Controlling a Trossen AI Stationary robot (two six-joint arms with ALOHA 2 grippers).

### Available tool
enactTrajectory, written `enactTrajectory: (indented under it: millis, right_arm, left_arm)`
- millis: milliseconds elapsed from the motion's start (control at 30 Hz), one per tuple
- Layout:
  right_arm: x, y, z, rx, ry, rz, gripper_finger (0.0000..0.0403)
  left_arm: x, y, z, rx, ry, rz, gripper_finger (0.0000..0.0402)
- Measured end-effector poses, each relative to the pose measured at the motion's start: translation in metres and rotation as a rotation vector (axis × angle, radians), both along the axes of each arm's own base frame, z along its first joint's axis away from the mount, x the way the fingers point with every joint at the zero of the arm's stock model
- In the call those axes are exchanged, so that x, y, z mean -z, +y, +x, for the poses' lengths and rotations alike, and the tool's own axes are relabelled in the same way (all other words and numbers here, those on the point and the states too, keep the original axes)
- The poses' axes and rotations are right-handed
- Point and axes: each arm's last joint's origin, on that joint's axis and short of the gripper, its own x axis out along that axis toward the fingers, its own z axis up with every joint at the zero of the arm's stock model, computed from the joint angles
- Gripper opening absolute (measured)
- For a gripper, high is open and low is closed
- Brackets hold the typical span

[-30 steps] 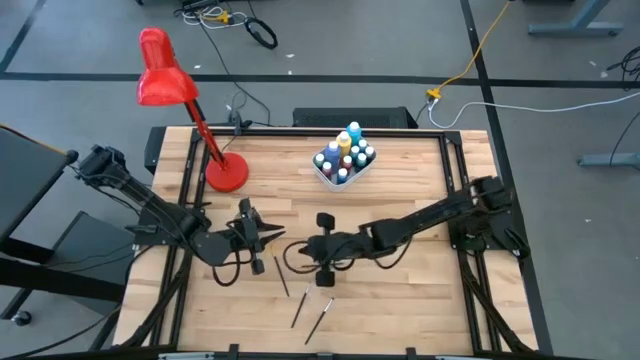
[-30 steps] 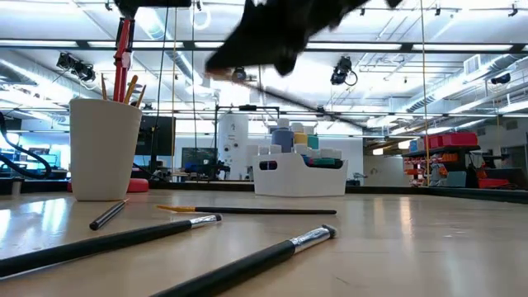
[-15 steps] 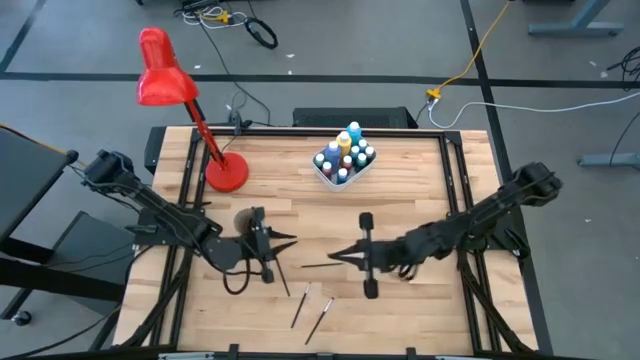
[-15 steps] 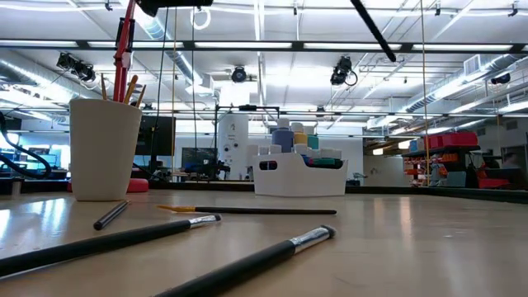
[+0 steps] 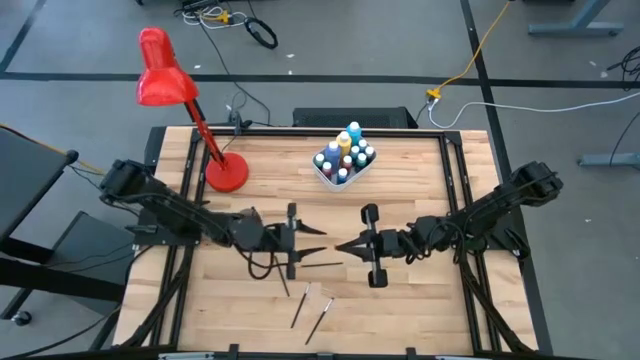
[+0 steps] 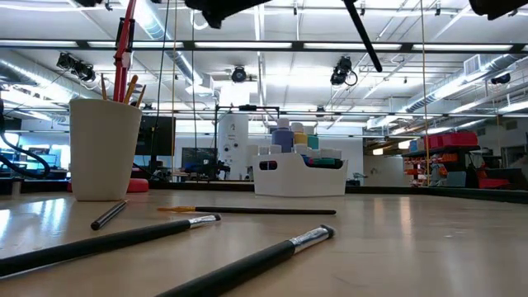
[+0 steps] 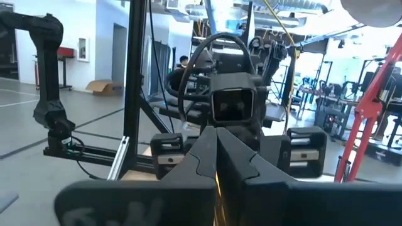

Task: Pick & Place Paint Supplies
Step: Put the gold paint brush into the white cup

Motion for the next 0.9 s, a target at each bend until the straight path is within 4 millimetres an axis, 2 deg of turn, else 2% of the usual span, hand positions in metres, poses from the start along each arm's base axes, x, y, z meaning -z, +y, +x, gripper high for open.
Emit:
enactTrajectory:
  millis: [167, 400, 567, 733, 900]
  right_arm:
    - [-0.001, -0.003, 0.001, 0.006, -0.005, 0.017, 0.0]
    - [0.001, -0.011, 0.004, 0.027, 0.014, 0.047, 0.0]
    - [0.002, -0.012, 0.005, 0.031, 0.029, 0.042, 0.0]
    - [0.002, -0.012, 0.005, 0.03, 0.026, 0.042, 0.0]
    - [0.002, -0.012, 0.005, 0.031, 0.026, 0.043, 0.0]
  left_arm:
    - [0.001, 0.005, 0.013, 0.087, -0.049, 0.013, 0.0188]
    - [-0.014, 0.009, 0.038, 0.11, -0.097, 0.003, 0.0192]
    - [-0.023, 0.01, 0.043, 0.11, -0.083, 0.001, 0.0191]
    - [-0.023, 0.01, 0.043, 0.11, -0.077, 0.007, 0.0172]
    - [-0.02, 0.01, 0.043, 0.111, -0.052, 0.011, 0.0128]
